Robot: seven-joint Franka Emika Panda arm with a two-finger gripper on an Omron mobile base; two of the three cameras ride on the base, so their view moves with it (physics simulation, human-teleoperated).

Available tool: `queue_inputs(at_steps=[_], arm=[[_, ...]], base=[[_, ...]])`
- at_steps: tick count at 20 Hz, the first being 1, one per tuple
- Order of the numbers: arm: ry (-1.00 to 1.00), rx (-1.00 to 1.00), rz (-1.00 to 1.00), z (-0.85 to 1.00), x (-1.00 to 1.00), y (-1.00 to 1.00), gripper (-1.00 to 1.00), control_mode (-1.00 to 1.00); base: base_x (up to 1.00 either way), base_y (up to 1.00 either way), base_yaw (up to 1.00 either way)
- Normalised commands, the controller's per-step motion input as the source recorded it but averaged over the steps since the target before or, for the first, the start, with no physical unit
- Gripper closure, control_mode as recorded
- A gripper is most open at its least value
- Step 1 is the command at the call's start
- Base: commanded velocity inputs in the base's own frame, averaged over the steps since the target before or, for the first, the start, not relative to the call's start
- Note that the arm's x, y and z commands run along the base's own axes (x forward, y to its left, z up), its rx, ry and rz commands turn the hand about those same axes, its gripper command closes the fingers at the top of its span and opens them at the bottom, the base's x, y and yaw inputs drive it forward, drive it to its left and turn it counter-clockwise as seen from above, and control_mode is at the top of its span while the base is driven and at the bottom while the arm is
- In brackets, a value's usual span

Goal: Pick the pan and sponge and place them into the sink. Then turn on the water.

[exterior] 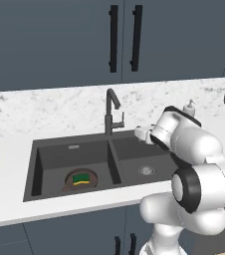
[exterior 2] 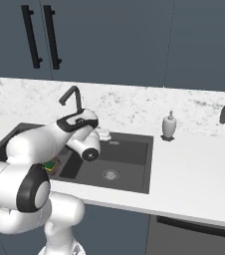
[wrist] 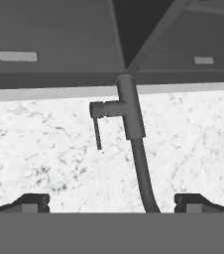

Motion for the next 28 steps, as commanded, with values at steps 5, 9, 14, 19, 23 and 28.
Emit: queue_inputs(at_steps=[5, 9, 14, 19, 23, 28], arm=[[-0.08, -0.01, -0.01, 0.00, 0.29, 0.11, -1.00, -1.00], [-0.04, -0.02, -0.01, -0.02, 0.26, 0.12, -1.00, -1.00], [0.00, 0.00, -0.02, -0.04, 0.20, 0.09, -1.00, -1.00], [0.00, 0.00, -0.02, 0.00, 0.22, 0.03, -1.00, -1.00], [0.00, 0.00, -0.02, 0.00, 0.37, 0.00, -1.00, -1.00], [0.00, 0.00, -0.01, 0.00, 0.37, 0.00, -1.00, -1.00]], base=[[0.00, 0.00, 0.00], [0.00, 0.00, 0.00], [0.00, 0.00, 0.00], [0.00, 0.00, 0.00], [0.00, 0.00, 0.00], [0.00, 0.00, 0.00]])
